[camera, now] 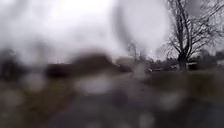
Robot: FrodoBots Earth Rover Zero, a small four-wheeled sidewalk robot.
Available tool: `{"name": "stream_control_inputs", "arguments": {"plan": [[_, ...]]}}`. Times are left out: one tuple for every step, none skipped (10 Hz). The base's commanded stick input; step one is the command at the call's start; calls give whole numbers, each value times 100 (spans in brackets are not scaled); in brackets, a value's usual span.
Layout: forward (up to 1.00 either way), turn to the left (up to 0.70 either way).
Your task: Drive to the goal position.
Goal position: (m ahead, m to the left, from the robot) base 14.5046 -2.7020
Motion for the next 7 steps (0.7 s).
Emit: {"name": "stream_control_inputs", "arguments": {"plan": [[85,0],[85,0],[85,0],[85,0],[85,0],[85,0],[85,0]]}}
